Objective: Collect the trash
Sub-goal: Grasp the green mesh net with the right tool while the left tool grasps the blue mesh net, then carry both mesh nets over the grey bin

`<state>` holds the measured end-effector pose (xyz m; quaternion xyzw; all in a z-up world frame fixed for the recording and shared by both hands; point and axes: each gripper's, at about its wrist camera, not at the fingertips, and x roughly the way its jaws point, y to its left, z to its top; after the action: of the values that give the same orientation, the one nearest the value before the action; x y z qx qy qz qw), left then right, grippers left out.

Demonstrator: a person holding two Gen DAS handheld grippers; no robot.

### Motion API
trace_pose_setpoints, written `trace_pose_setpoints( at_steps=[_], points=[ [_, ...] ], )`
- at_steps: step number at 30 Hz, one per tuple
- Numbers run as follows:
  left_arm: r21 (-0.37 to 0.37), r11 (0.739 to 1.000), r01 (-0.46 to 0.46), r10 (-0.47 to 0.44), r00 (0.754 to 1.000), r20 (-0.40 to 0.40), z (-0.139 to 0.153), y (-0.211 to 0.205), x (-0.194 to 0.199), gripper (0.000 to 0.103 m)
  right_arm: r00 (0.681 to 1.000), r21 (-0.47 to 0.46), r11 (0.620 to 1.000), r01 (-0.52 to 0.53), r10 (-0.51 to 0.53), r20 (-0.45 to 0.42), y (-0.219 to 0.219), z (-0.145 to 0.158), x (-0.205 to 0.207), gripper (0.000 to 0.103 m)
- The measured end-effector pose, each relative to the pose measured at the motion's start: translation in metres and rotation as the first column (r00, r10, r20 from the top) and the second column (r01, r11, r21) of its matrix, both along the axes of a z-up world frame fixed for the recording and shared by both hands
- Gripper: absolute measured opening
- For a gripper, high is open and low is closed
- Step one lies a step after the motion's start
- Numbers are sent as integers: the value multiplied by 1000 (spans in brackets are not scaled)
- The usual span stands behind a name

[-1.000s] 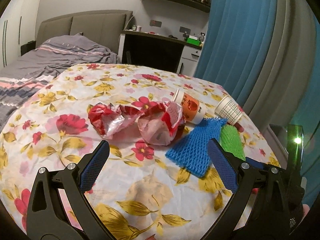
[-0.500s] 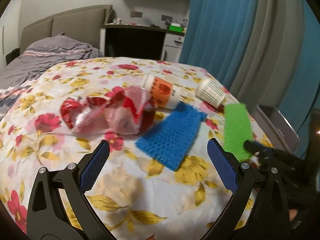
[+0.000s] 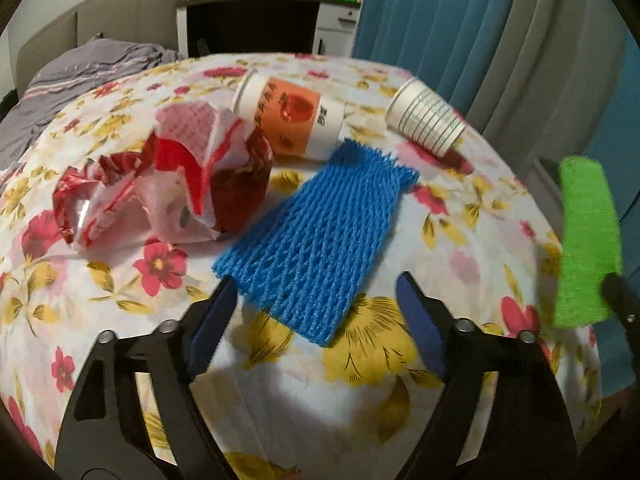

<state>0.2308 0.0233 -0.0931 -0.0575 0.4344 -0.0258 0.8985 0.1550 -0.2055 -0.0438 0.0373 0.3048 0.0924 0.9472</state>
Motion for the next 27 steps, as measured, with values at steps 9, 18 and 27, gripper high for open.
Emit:
trace_pose_setpoints(
  at_steps=[9, 18, 27],
  points=[
    [84, 996, -32, 32, 999, 3, -3, -2, 1, 15, 1000, 16, 1000, -11, 11, -4, -5, -3, -4, 10],
    [21, 1000, -13, 11, 996, 92, 15, -8, -24, 9, 1000, 24, 1000, -2, 1, 17, -15, 1, -13, 10],
    [11, 1000, 26, -28, 973, 228, 64, -33, -60, 9, 998, 63, 998, 28, -32, 55, -40, 12, -27, 10]
  ],
)
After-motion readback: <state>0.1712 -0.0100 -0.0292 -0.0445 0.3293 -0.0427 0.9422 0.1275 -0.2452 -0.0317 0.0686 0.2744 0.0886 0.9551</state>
